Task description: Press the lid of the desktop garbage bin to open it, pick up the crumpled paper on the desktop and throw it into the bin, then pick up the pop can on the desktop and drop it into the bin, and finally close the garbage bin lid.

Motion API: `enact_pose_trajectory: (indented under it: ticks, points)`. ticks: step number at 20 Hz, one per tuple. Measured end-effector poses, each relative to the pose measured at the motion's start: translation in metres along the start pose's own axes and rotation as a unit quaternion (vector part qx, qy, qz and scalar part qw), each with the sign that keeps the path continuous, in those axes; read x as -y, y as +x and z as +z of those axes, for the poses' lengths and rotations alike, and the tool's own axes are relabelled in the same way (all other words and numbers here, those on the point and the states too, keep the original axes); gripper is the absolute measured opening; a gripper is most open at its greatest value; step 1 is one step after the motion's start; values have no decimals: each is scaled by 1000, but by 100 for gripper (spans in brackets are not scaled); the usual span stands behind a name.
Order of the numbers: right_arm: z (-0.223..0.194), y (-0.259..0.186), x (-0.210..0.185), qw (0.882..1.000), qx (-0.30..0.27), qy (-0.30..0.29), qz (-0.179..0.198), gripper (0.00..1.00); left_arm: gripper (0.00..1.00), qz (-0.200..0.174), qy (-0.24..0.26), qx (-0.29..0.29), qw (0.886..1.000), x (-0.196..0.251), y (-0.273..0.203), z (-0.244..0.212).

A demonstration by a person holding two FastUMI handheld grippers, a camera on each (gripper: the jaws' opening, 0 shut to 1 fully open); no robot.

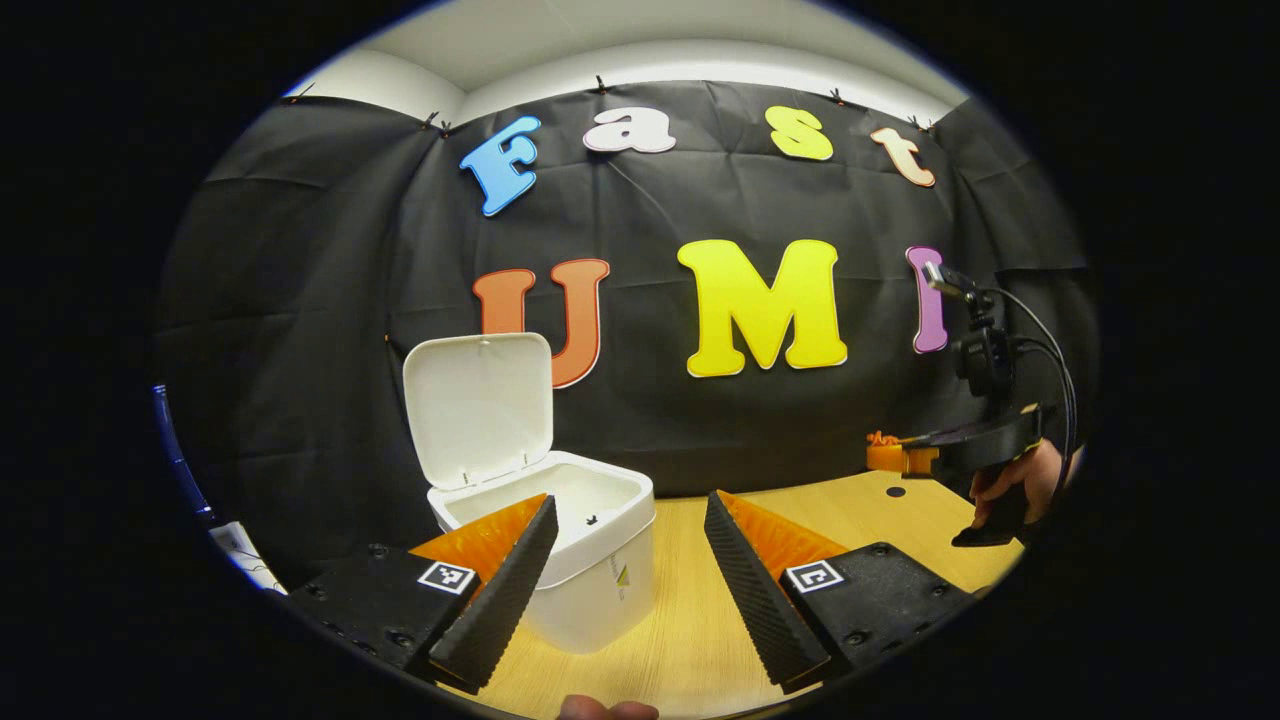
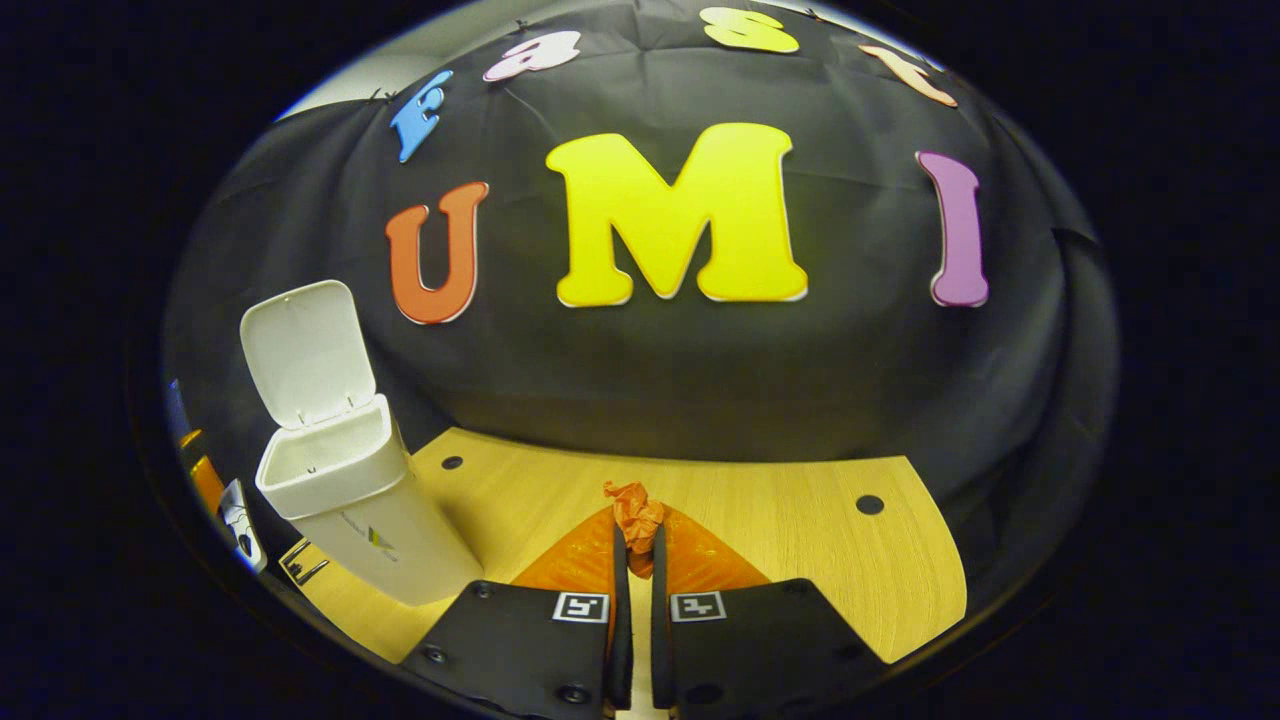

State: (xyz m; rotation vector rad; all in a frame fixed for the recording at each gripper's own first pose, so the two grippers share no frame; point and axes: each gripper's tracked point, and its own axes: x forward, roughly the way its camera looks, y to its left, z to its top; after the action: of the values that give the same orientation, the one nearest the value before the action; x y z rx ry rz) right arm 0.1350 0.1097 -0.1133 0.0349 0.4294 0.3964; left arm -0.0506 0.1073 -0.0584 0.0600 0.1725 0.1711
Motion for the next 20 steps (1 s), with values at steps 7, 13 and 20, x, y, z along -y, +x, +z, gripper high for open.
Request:
enact_pose_trajectory:
  ticks: [7, 13, 20]
  points:
    - [68, 26, -142, 991, 52, -45, 115, 7, 97, 29, -25, -9, 999, -32, -11, -7]
    - [47, 52, -276, 974, 20, -74, 211, 7, 96, 80, -36, -10, 996, -87, -33, -10]
    - [-4, 78, -333, 966, -45, -90, 239, 10, 96, 128, -36, -17, 991, -124, -48, -18]
